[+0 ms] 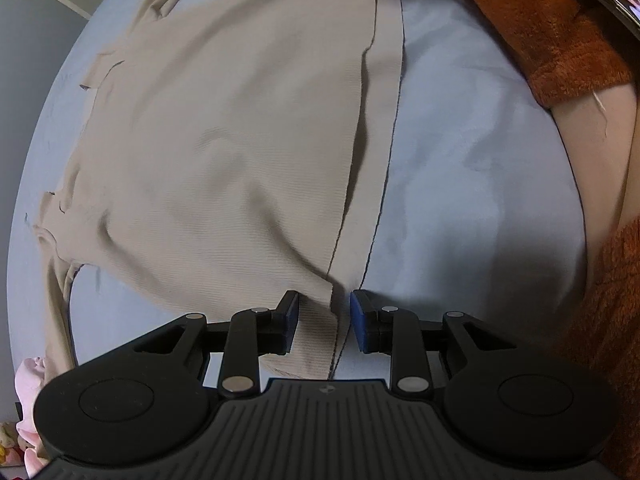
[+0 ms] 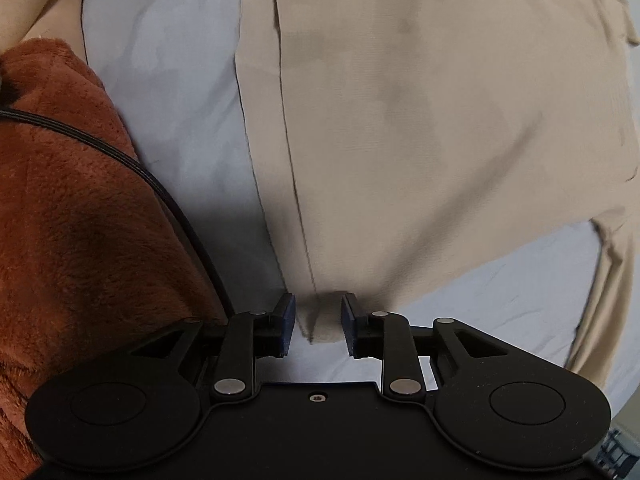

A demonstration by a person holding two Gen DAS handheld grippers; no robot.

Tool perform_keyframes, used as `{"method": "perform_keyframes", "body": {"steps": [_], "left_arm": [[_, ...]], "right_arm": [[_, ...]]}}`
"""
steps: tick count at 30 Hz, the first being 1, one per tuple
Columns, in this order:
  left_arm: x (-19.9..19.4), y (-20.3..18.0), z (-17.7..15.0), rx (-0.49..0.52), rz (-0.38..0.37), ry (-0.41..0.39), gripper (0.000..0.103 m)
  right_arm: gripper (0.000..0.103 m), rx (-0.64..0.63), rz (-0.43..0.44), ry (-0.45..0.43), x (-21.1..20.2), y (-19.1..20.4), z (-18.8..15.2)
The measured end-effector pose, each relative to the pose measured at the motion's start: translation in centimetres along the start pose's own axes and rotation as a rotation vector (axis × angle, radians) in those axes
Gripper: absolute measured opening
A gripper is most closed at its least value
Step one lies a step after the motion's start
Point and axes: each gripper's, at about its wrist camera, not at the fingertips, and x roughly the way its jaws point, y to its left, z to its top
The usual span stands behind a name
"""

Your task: Fold clothes

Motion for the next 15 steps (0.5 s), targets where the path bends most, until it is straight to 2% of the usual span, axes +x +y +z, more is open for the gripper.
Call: {"method": "perform_keyframes", "body": {"steps": [3, 6, 9, 11, 15], "left_arm": [[0.1, 0.4, 0.0, -0.022, 0.003, -0.001, 0.027], [0.1, 0.9, -0.1, -0.062, -0.016, -0.015, 0.024], [-0.1, 1.2, -0.3, -0.073, -0.028, -0.022, 0.016], [-0.1, 1.6, -0.3, -0.085, -0.02, -0.015, 0.009], [-0.3, 2.4, -0.3, -0.12, -0.025, -0.025, 0.004]], "right_arm": [[0.023, 0.01, -0.01, 0.035, 1.3, -0.5, 0.4], [0.013, 0.018, -0.012, 0.029, 1.5, -0.8, 0.5], [0.008, 0.038, -0.013, 0.011, 1.0, -1.4, 0.1], [0.004, 0.049, -0.043, -0.003, 0.8, -1.8, -0.2], [0.0, 0.093, -0.048, -0.025, 0.1, -3.0, -0.8]]}}
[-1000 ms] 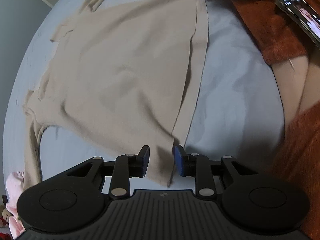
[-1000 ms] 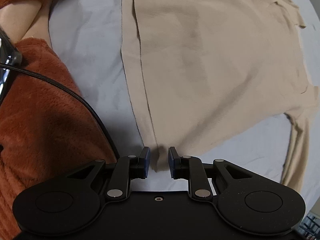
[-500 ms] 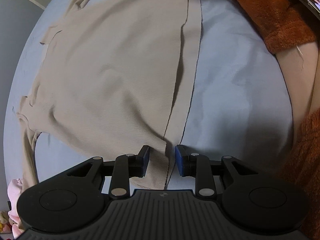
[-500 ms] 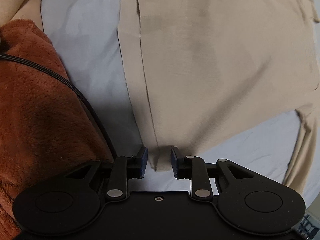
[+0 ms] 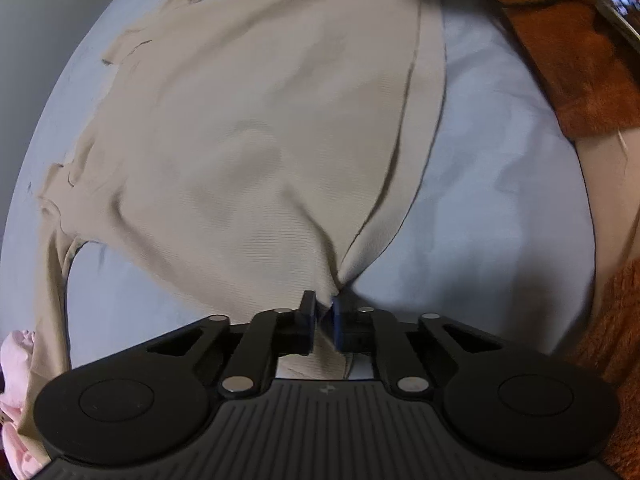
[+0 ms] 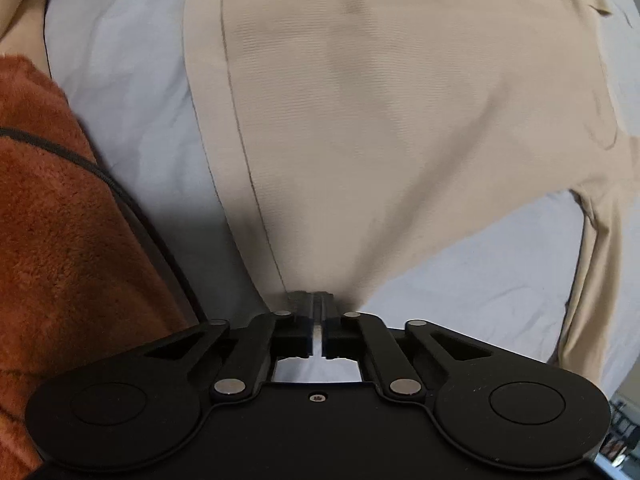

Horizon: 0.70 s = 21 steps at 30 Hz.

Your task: Fold clothes

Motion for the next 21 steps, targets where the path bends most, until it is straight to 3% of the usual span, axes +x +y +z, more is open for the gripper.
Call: {"method": "perform_keyframes", "body": {"steps": [7, 9, 10, 11, 15, 21], "left_arm": [[-1.1, 1.3, -0.3, -0.043, -0.01, -0.02, 0.004], [-1.8, 2.3, -0.5, -0.086, -0.025, -0.034, 0.004], [-2.0, 2.8, -0.5, -0.112, -0.035, -0.038, 0.004], [-2.3, 2.8, -0.3, -0.116, -0.037, -0.038, 0.004], [-2.2, 3.3, -0.1, -0.118, -0.036, -0.033, 0.005], [-2.5, 2.0, -0.1, -0.048, -0.072, -0.022, 0.021]], "right_arm": [[0.001, -0.05, 0.021, -0.021, -0.9, -0.1, -0.5], [0.011, -0.068, 0.022, -0.053, -1.3, 0.3, -0.3], [0.024, -0.077, 0.01, -0.077, -1.4, 0.5, -0.1], [0.026, -0.08, 0.004, -0.09, -1.3, 0.7, 0.3], [0.026, -0.084, 0.015, -0.099, -0.8, 0.9, 1.4], [0.026, -0.087, 0.019, -0.069, 0.2, 0.4, 2.1]]}}
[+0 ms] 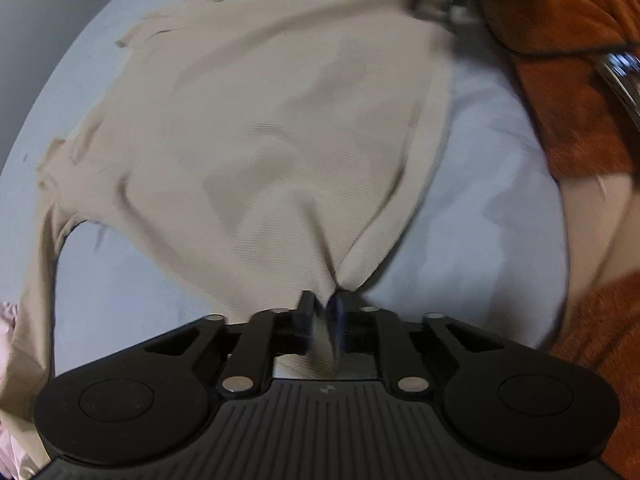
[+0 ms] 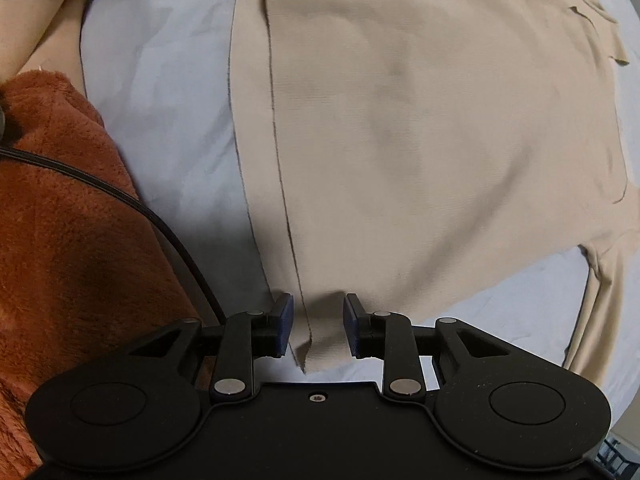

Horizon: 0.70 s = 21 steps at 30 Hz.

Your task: Fold clothes

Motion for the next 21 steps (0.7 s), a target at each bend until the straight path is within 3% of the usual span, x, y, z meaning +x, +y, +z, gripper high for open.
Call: {"method": "perform_keyframes", "body": {"steps": [6, 13, 16, 18, 21], "left_arm": [[0.0, 0.4, -0.3, -0.001, 0.042, -0.009, 0.021], [0.9, -1.9, 0.3, 0.119, 0.078, -0.006, 0.021], [1.2, -1.9, 0.4, 0.105, 0.127, -0.017, 0.019], [1.2, -1.2, 0.6, 0.056, 0.127, -0.024, 0.006], [0.5, 0.2, 0.8, -0.039, 0.134, -0.062, 0.005]], "right_arm": [[0.026, 0.027, 0.006, -0.008, 0.3, -0.6, -0.4], [0.027, 0.046, 0.003, -0.026, 0.5, -0.9, -0.6], [0.027, 0.044, 0.006, -0.032, 0.7, -1.0, -0.6], [0.027, 0.031, 0.007, -0.025, 0.8, -0.8, -0.5], [0.027, 0.007, 0.008, -0.007, 1.2, -0.6, 0.0]]}}
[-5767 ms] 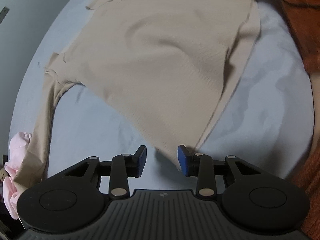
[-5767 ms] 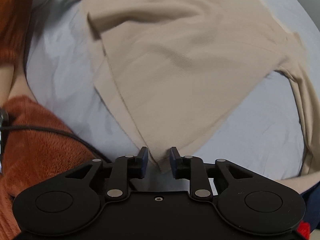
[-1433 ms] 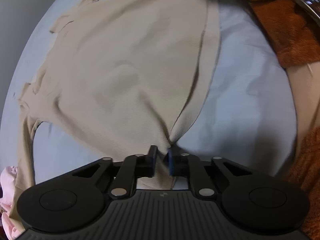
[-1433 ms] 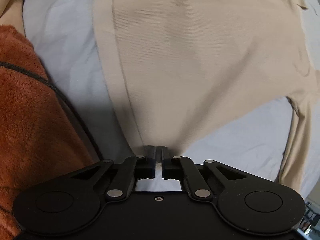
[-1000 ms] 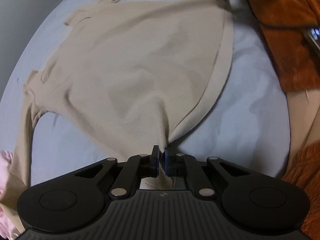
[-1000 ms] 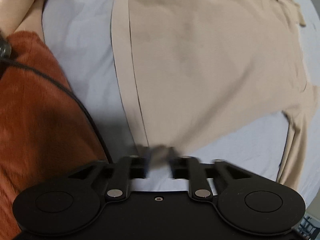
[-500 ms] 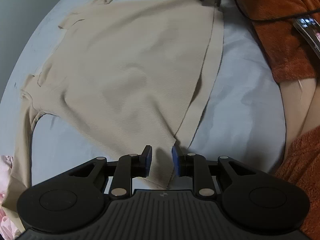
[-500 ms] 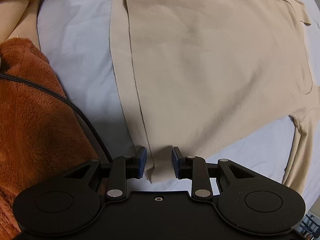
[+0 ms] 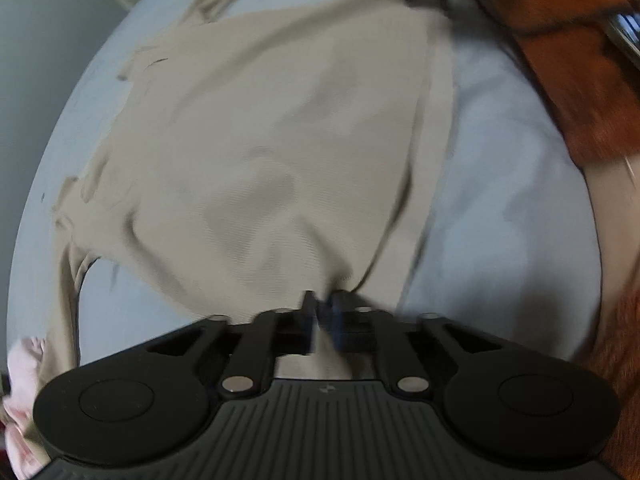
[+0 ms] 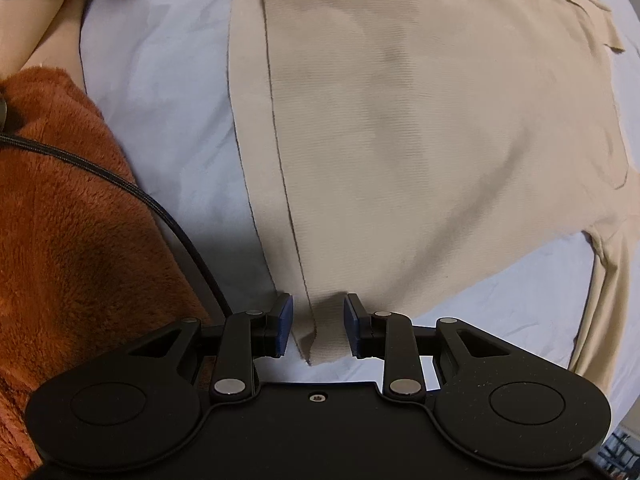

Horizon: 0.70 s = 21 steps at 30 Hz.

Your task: Fold clothes

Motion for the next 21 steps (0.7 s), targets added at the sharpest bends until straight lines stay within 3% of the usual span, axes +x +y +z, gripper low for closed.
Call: {"method": "perform_keyframes", "body": {"steps": [7, 10, 14, 21], "left_arm": [[-1.4, 2.1, -0.2, -0.093, 0.018, -0.028, 0.004], [-1.4, 1.9, -0.4, -0.082, 0.023, -0.015, 0.004], [-0.7, 1.6, -0.4, -0.072, 0.014, 0.0, 0.004], [-0.6, 1.7, -0.3, -0.073, 0.02, -0.001, 0.004]], "right_arm": [[0.026, -0.011, -0.002, 0.03, 1.5, -0.2, 0.8], [0.012, 0.017, 0.018, 0.037, 1.6, -0.5, 1.0], [0.002, 0.044, 0.024, 0.042, 1.5, -1.0, 0.8], [0.0, 0.117, -0.039, -0.011, 0.4, -2.2, 0.7]]}}
